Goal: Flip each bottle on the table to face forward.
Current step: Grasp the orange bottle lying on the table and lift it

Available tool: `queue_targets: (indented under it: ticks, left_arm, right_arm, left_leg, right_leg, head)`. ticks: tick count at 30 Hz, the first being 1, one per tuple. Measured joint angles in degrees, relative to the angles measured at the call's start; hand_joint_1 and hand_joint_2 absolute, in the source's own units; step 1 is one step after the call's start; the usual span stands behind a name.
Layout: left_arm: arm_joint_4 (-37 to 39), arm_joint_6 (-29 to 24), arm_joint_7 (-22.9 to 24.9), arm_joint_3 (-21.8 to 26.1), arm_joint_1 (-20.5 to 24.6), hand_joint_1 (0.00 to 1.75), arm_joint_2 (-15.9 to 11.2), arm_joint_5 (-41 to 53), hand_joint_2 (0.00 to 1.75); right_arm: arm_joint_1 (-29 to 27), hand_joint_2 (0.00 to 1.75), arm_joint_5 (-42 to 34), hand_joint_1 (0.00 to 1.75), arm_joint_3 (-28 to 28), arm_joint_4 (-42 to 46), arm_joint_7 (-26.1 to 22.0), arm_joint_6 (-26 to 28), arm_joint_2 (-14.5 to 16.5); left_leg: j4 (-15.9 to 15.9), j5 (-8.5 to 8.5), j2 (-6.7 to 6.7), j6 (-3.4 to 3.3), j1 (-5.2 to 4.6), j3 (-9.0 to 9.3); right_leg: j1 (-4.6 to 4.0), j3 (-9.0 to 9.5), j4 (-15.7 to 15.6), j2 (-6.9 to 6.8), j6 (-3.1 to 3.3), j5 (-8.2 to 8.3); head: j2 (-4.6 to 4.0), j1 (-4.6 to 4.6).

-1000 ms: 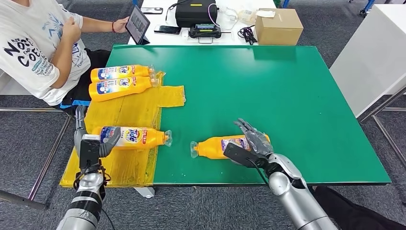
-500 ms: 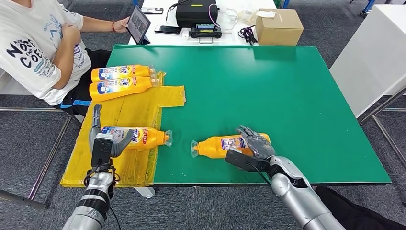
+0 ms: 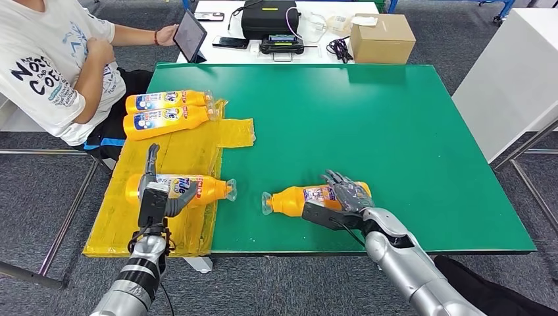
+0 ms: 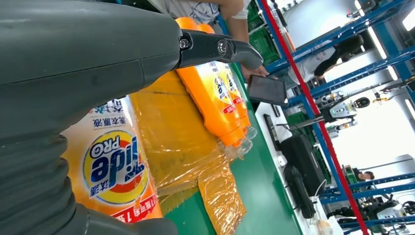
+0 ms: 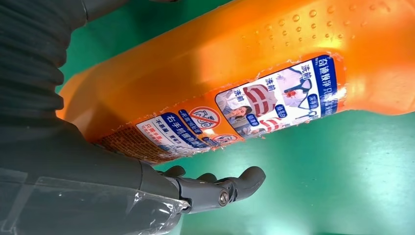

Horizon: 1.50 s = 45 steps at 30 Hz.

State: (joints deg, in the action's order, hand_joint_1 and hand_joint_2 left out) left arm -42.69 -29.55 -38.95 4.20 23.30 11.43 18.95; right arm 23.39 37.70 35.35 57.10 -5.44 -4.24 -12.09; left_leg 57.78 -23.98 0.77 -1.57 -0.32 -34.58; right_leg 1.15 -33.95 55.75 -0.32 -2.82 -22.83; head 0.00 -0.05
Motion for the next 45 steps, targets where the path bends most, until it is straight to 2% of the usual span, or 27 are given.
queue_targets:
  ticks: [8, 12, 16, 23, 27, 34, 40, 43, 45]
  left_arm:
    - [0.83, 0.74, 0.03, -0.04, 0.13, 0.0, 0.02, -0.46, 1.75]
    - [1.39, 1.27, 0.07, -0.06, 0.27, 0.0, 0.08, -0.83, 1.75]
    - [2.19, 1.43, 0.1, -0.15, 0.83, 0.0, 0.21, -0.89, 1.75]
    - [3.43, 1.46, 0.13, -0.31, 1.54, 0.0, 0.31, -0.96, 1.75]
    - [3.83, 1.48, 0.13, -0.31, 1.66, 0.0, 0.33, -0.95, 1.75]
    - [4.23, 1.9, 0.15, -0.39, 1.76, 0.0, 0.34, -1.14, 1.75]
    - [4.24, 3.67, 0.03, -0.83, 1.79, 0.0, 0.6, -2.91, 1.75]
    - [3.63, 5.4, 0.1, -0.85, 1.39, 0.0, 0.79, -4.56, 1.75]
    - [2.11, 6.52, 0.34, -0.83, 0.38, 0.0, 0.81, -5.86, 1.75]
  right_arm:
    - [0.69, 1.75, 0.74, 0.0, 0.28, -0.85, 0.5, 0.02, 0.26]
    - [1.92, 1.75, 1.4, 0.01, 1.02, -1.67, 1.28, -1.72, 0.19]
    - [3.41, 1.75, 1.52, 1.26, 2.23, -2.86, 1.43, -3.77, -0.2]
    - [4.75, 1.75, 1.48, 1.26, 4.04, -4.06, 1.43, -4.24, -0.87]
    - [5.02, 1.75, 1.38, 1.73, 4.29, -4.34, 1.42, -4.24, -0.92]
    - [5.35, 1.75, 0.72, 1.75, 5.11, -4.55, 1.16, -4.81, -1.7]
    - [4.79, 1.75, -3.08, 1.75, 5.55, -2.9, -0.52, -5.42, -4.07]
    - [1.03, 1.75, -6.23, 1.75, 3.36, 1.31, -2.73, -0.07, -4.32]
    - [-3.5, 1.75, -6.24, 1.75, -0.13, 5.4, -3.94, 6.28, -2.62]
  left_leg:
    - [0.0, 0.01, 0.0, -0.01, -0.01, 0.02]
    - [0.0, 0.03, 0.0, -0.03, -0.01, 0.03]
    - [0.0, 0.05, 0.0, -0.05, -0.01, 0.04]
    - [0.0, 0.05, 0.02, -0.05, -0.02, 0.07]
    - [0.0, 0.05, 0.02, -0.05, -0.02, 0.07]
    - [0.01, 0.04, 0.01, -0.05, -0.01, 0.07]
    - [0.01, 0.04, 0.08, -0.05, -0.02, 0.06]
    - [0.01, 0.04, 0.14, -0.05, -0.01, -0.03]
    - [0.01, 0.02, 0.12, -0.04, 0.0, -0.15]
  right_leg:
    - [0.0, 0.02, -0.01, 0.0, 0.0, 0.0]
    - [0.0, 0.03, -0.01, 0.0, 0.0, 0.01]
    - [0.01, 0.05, -0.01, 0.0, -0.01, 0.02]
    - [0.01, 0.07, -0.01, -0.01, -0.01, 0.02]
    - [0.01, 0.07, -0.01, -0.01, -0.01, 0.02]
    - [0.01, 0.05, -0.01, 0.0, -0.01, 0.02]
    - [0.01, 0.07, -0.02, -0.03, -0.01, 0.02]
    - [0.0, 0.07, -0.01, -0.05, -0.02, 0.01]
    - [-0.01, -0.02, 0.01, -0.04, -0.02, 0.01]
  head:
    - [0.0, 0.0]
    - [0.0, 0.0]
    - [0.0, 0.01]
    - [0.0, 0.01]
    - [0.0, -0.01]
    - [0.0, 0.0]
    - [0.0, 0.0]
    - [0.0, 0.02]
    - [0.0, 0.01]
